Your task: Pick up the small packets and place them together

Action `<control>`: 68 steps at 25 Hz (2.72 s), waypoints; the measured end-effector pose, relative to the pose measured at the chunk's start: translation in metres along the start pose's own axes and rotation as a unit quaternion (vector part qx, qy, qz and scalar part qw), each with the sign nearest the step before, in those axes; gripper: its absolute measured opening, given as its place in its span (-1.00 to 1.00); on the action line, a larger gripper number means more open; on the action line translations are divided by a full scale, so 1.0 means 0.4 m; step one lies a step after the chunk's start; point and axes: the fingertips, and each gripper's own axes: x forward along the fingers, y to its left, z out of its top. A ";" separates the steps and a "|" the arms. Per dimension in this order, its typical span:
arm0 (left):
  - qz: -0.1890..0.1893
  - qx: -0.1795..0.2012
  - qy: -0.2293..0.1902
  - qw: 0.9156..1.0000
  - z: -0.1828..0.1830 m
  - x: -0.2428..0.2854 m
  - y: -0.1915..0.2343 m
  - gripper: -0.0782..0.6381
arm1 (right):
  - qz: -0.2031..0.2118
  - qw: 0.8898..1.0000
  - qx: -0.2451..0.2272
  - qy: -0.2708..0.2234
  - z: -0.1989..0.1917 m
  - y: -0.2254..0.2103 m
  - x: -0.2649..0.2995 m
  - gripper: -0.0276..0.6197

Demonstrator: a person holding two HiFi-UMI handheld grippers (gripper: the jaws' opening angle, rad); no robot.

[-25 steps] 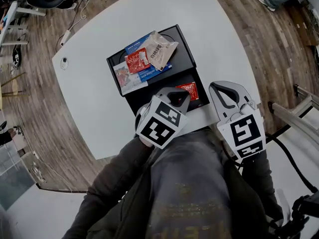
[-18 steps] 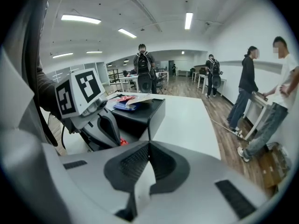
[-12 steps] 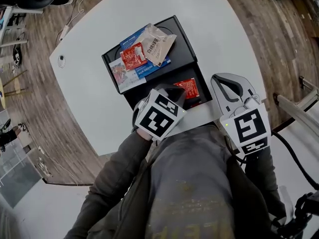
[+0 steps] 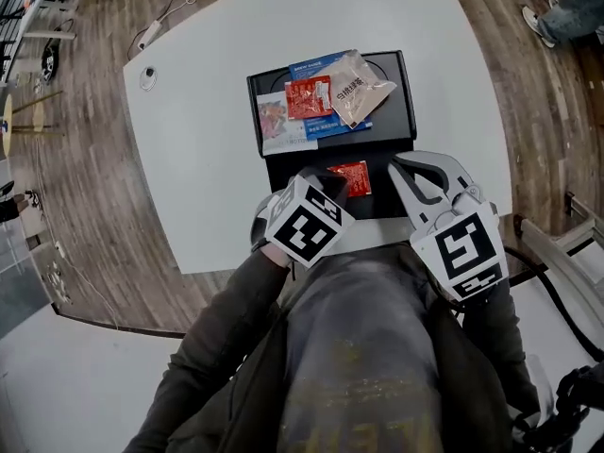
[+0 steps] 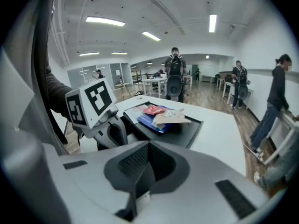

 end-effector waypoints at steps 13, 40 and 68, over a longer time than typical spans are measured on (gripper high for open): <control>0.019 -0.045 -0.072 0.996 0.008 -0.114 0.010 -0.78 | 0.095 0.986 -0.112 0.075 -0.004 0.139 0.133 -0.70; 0.021 -0.142 -0.186 0.972 -0.073 -0.218 0.037 -0.78 | 0.125 0.942 -0.224 0.218 -0.122 0.182 0.252 -0.72; 0.006 -0.199 -0.218 0.955 -0.120 -0.261 0.039 -0.78 | 0.005 0.975 -0.195 0.110 0.186 -0.063 0.237 -0.72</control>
